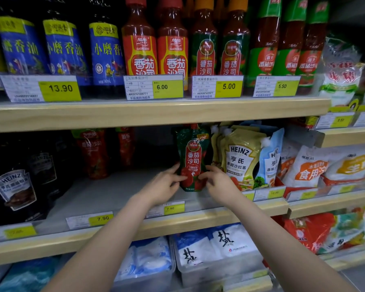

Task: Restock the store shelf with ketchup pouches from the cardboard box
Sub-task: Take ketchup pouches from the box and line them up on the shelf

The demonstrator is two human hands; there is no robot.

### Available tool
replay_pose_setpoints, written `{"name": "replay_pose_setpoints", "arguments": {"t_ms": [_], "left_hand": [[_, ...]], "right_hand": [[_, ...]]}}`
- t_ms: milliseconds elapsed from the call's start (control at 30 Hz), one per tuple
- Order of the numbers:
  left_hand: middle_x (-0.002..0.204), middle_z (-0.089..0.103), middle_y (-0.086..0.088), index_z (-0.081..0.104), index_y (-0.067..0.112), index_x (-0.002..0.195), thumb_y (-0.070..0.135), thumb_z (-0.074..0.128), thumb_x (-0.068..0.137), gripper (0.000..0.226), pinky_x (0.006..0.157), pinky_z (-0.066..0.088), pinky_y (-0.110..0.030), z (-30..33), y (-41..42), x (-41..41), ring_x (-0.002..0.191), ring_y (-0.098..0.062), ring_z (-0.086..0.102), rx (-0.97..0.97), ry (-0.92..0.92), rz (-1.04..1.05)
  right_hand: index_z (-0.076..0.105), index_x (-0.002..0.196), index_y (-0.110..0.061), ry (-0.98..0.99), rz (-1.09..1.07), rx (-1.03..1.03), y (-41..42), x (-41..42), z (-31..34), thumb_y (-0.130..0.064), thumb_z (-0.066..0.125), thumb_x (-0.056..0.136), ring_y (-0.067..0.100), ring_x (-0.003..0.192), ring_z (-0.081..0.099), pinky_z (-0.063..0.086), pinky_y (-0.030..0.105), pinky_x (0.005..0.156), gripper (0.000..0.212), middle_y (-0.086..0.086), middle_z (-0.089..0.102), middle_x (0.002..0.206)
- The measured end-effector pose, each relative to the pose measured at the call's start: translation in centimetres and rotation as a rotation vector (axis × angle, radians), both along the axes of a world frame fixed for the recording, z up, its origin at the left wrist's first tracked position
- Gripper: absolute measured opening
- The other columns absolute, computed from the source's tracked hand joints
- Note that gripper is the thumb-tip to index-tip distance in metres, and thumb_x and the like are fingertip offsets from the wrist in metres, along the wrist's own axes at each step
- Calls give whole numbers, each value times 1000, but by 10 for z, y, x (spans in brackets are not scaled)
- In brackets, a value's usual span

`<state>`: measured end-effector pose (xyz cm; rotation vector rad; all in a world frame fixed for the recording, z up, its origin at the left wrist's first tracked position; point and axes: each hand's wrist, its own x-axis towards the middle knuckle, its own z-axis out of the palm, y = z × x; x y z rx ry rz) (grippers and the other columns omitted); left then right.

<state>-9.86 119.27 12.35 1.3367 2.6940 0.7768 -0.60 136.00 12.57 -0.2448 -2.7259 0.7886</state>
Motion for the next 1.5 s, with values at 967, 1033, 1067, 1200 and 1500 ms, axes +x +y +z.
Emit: {"name": "replay_pose_setpoints", "arguments": {"t_ms": [967,1033,1067,1200,1500], "left_hand": [[134,52,-4,61,18,121,21,61,87,34,106,33,-22,-6,-16,38,124,-13,47,398,74,53],[125,58,2,64,18,116,22,63,86,31,100,34,-14,-18,-26,67,116,-4,50,440,105,-46],[121,59,5,64,19,115,23,62,86,29,99,34,-13,-27,-30,81,114,-1,50,441,104,-85],[113,60,11,67,15,109,20,60,86,25,96,37,-12,-77,-40,122,108,0,52,431,56,-142],[107,59,21,62,29,113,27,59,87,26,89,46,-18,-221,-50,165,99,10,53,123,-297,-158]], "right_hand": [[62,114,-10,72,93,17,-7,40,3,3,45,82,21,134,33,17,15,106,39,11,37,144],[62,114,-11,98,111,3,-7,71,-8,2,46,84,18,132,35,18,9,100,36,9,39,142],[61,114,-11,103,112,-15,-7,86,-17,1,47,85,17,132,35,19,9,99,35,8,38,142],[56,121,-14,16,64,-45,1,136,-68,-7,48,90,15,133,34,25,16,101,33,3,35,146],[52,126,-16,-258,-104,-145,-5,224,-190,-7,49,89,19,129,40,23,10,97,38,5,42,139]]}}
